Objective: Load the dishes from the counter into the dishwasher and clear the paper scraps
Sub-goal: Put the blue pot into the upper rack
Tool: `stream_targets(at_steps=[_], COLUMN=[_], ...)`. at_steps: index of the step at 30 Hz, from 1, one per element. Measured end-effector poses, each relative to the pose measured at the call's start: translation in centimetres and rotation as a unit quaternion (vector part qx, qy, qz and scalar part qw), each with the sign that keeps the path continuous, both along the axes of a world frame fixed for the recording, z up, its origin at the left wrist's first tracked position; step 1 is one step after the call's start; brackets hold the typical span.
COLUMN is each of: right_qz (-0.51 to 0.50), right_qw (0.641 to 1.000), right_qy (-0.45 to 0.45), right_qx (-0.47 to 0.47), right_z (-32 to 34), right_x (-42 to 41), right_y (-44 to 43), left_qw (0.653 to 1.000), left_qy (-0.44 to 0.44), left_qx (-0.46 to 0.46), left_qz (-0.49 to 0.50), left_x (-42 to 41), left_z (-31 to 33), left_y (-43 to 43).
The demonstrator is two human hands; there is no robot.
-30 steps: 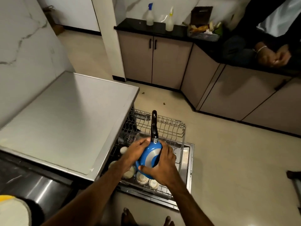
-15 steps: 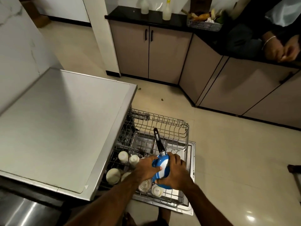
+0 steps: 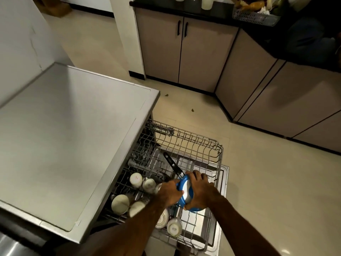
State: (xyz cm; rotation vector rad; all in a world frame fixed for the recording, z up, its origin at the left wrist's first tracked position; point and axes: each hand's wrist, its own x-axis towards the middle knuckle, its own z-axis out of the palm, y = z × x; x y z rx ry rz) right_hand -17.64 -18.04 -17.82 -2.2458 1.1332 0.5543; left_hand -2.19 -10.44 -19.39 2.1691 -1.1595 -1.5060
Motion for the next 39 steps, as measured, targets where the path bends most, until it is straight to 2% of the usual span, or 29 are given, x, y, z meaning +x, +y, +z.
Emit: stream_targets(at_steps=[4, 9, 16, 18, 24, 27, 31, 35, 39], right_qz=[-0.027, -0.073, -0.109, -0.119, -0.134, -0.134, -0.134, -0.127, -0.136], right_qw=[0.999, 0.997, 0.993, 0.992, 0.990, 0.990, 0.990, 0.991, 0.990], right_qy=[0.015, 0.012, 0.010, 0.013, 0.014, 0.019, 0.018, 0.033, 0.018], right_qx=[0.012, 0.034, 0.040, 0.043, 0.050, 0.050, 0.029, 0.037, 0.028], right_z=[-1.8, -3.8, -5.8, -6.3, -6.8, -7.0, -7.3, -7.2, -7.2], right_x=[-1.0, -2.3, -2.6, -2.5, -2.1, -2.1, -2.2, -2.0, -2.1], right_y=[0.7, 2.1, 3.5, 3.8, 4.3, 4.7, 5.8, 5.3, 5.6], left_qw=[0.999, 0.983, 0.958, 0.947, 0.885, 0.879, 0.879, 0.845, 0.844], left_qy=[-0.027, -0.138, -0.173, -0.190, -0.291, -0.298, -0.290, -0.319, -0.332], left_qx=[0.011, 0.009, 0.016, 0.032, 0.110, 0.121, 0.084, 0.057, -0.012], left_qz=[-0.022, -0.121, -0.227, -0.258, -0.347, -0.352, -0.370, -0.425, -0.421], left_x=[0.1, 0.4, 0.0, -0.4, -1.3, -1.1, -0.7, -0.2, -0.3], left_z=[-2.1, -3.7, -6.3, -6.4, -7.5, -8.1, -8.1, -8.7, -8.5], left_y=[0.5, 1.3, 1.3, 1.0, 1.3, 1.6, 1.4, 1.2, 0.1])
